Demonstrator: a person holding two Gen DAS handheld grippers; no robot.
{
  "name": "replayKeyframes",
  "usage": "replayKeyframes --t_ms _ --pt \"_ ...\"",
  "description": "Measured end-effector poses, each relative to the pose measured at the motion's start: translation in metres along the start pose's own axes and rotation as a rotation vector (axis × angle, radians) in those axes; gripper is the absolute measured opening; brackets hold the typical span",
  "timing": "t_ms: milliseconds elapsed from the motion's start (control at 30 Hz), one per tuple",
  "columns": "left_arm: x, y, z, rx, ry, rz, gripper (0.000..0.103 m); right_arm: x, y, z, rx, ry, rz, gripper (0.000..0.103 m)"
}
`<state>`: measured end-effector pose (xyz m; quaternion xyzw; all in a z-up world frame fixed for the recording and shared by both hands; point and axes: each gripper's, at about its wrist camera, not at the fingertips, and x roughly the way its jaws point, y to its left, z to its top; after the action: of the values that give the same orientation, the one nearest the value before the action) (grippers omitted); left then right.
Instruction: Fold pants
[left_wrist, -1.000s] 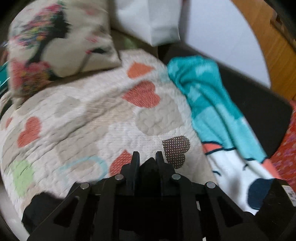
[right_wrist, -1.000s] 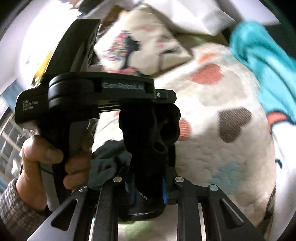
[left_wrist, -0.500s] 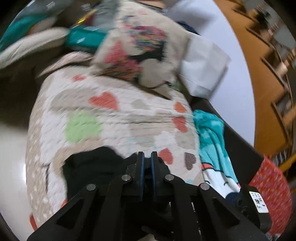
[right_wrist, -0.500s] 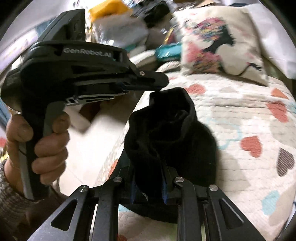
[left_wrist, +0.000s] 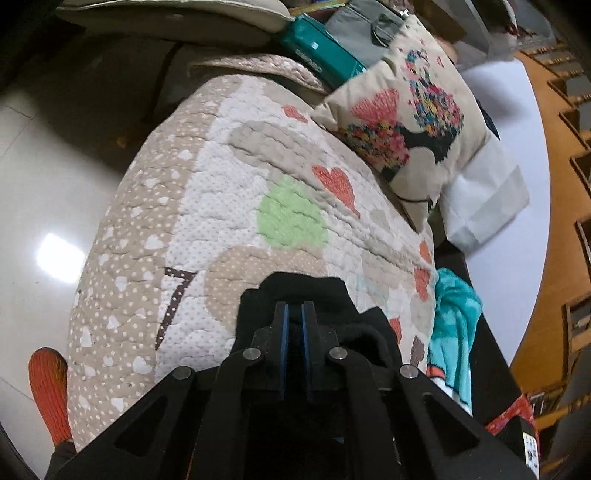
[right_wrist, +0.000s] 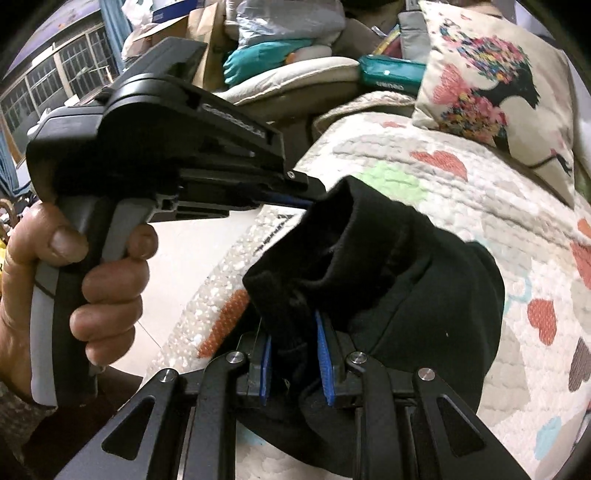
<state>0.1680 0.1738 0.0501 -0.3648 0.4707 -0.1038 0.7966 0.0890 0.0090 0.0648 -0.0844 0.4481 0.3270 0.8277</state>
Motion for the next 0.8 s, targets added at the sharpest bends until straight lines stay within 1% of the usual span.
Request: replayKeyframes --t_ms 100,300,367,433,467,500,533,567,600,700,800 --pt "-0.005 -0.001 0.002 -0.013 -0.015 0.0 0.006 -0.002 0.01 0.002 -0.022 0.003 0.003 0.023" --pt "-0.021 0.002 0.008 -0.03 -0.066 0.056 0.007 0.013 0.021 -0.004 -0.064 0.029 -0.003 0.024" --pt "-0.029 0.006 0.01 -0.049 -0.089 0.05 0.007 0.018 0.024 -0.007 -0.072 0.031 -0.008 0.024" --pt "-0.032 0.006 0.012 -0.05 -0.095 0.031 0.007 0.022 0.026 -0.01 -0.092 0.022 -0.019 0.026" --pt "-0.033 0.005 0.012 -0.042 -0.093 0.028 0.007 0.022 0.027 -0.012 -0.101 0.014 -0.024 0.031" --pt "-0.032 0.003 0.012 -0.031 -0.092 0.027 0.007 0.021 0.029 -0.014 -0.109 0.003 -0.025 0.039" --pt "-0.031 -0.002 0.01 -0.01 -0.089 0.031 0.007 0.02 0.031 -0.016 -0.113 -0.003 -0.023 0.044" --pt "-0.029 -0.006 0.009 0.008 -0.085 0.036 0.007 0.019 0.033 -0.017 -0.116 -0.007 -0.018 0.055" --pt "-0.027 -0.011 0.007 0.028 -0.081 0.038 0.007 0.016 0.035 -0.018 -0.122 -0.014 -0.009 0.061" --pt "-0.021 -0.026 0.001 0.081 -0.068 0.022 0.007 0.002 0.046 -0.024 -0.156 -0.041 -0.013 0.063" --pt "-0.015 -0.04 -0.006 0.144 -0.053 0.033 0.007 -0.015 0.052 -0.033 -0.185 -0.067 -0.02 0.068"
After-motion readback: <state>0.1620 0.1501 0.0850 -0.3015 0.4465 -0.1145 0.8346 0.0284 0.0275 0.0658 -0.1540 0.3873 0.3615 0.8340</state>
